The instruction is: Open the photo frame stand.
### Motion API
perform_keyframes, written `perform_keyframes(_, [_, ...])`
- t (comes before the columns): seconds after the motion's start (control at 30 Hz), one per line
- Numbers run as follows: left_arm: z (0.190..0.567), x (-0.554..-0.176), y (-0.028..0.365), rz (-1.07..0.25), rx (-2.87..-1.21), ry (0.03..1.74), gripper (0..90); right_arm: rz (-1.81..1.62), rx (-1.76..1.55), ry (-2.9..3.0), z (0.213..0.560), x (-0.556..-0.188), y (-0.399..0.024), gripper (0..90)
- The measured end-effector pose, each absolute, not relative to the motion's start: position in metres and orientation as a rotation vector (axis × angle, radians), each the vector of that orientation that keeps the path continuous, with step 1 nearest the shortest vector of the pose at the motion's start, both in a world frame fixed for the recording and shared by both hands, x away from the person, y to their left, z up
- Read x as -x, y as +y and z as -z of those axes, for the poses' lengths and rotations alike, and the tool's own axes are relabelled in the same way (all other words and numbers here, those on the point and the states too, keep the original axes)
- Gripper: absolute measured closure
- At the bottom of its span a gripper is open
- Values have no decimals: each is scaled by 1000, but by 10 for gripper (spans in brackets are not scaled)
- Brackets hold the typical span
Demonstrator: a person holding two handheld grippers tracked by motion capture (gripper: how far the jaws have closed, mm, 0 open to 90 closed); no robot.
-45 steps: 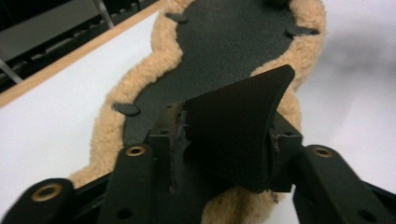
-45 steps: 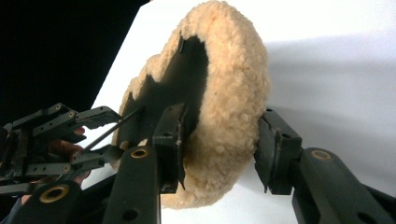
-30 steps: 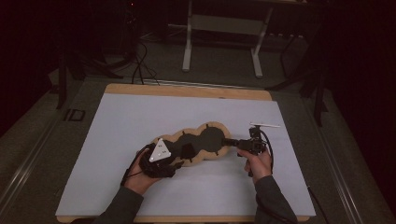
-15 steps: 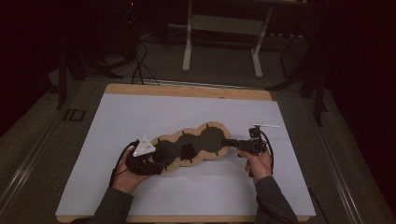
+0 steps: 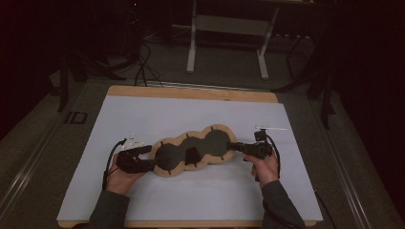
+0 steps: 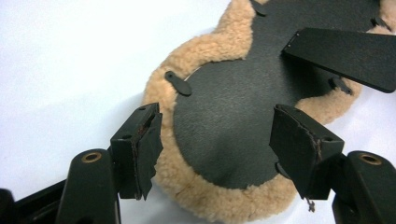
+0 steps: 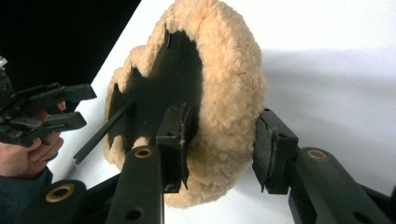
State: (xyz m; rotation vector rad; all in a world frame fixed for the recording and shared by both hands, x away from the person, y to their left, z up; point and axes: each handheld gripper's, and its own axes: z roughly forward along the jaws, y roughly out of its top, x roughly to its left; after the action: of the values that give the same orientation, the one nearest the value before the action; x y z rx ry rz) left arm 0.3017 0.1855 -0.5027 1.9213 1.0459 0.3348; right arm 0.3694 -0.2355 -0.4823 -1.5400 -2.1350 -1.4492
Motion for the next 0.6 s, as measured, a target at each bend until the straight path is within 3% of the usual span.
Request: perform_keyframes(0.6, [520, -315, 196, -209, -1929, 1116, 293, 1466, 1506, -2187, 481, -367, -235, 592])
